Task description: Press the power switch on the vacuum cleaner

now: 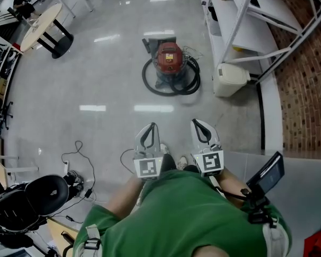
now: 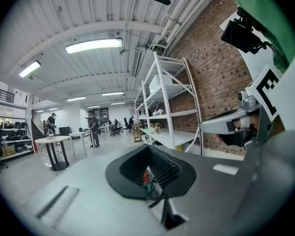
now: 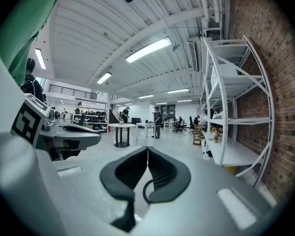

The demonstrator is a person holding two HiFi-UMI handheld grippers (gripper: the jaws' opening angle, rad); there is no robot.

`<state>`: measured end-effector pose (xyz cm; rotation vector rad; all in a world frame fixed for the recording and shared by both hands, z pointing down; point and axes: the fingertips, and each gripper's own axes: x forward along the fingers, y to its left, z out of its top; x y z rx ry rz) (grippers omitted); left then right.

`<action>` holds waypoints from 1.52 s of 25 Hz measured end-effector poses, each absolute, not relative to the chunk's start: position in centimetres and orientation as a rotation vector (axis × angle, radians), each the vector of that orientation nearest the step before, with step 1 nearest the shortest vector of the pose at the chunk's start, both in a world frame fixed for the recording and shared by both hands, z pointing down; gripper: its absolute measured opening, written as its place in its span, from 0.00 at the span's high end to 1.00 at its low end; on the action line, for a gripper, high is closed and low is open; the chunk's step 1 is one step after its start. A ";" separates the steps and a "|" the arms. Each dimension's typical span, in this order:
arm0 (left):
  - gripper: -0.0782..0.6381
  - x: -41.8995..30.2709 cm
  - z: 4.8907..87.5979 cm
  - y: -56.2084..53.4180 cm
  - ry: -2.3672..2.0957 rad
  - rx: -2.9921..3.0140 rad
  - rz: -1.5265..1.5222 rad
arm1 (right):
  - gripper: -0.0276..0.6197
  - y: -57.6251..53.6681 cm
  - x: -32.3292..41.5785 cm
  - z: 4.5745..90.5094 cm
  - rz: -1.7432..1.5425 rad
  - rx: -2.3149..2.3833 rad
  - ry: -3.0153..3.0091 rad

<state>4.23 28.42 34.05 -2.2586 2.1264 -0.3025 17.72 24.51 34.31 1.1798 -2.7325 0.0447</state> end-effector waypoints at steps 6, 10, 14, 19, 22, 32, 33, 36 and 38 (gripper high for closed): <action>0.88 3.0 34.4 25.4 2.125 -2.271 -0.327 | 0.95 21.7 16.6 34.7 0.063 1.196 -2.725; 0.88 1.8 33.9 22.7 2.091 -2.289 -0.301 | 0.95 19.1 15.4 34.2 0.053 1.238 -2.724; 0.88 -0.3 33.6 19.8 2.085 -2.303 -0.276 | 0.95 16.6 13.7 33.8 0.036 1.261 -2.698; 0.88 -3.2 33.7 17.1 2.070 -2.323 -0.252 | 0.95 14.0 11.0 34.0 0.023 1.278 -2.679; 0.88 -5.0 34.0 16.0 2.061 -2.337 -0.242 | 0.95 12.9 9.0 34.3 0.018 1.276 -2.677; 0.88 -10.7 34.8 14.0 2.083 -2.345 -0.228 | 0.95 10.1 3.8 34.3 0.004 1.287 -2.673; 0.88 -11.1 34.8 13.9 2.087 -2.342 -0.229 | 0.95 9.9 3.5 34.3 -0.002 1.284 -2.674; 0.88 -12.1 34.8 13.3 2.094 -2.328 -0.209 | 0.95 9.0 2.8 34.3 -0.017 1.284 -2.670; 0.88 -12.7 34.7 13.2 2.096 -2.319 -0.201 | 0.95 8.6 2.4 34.3 -0.022 1.282 -2.666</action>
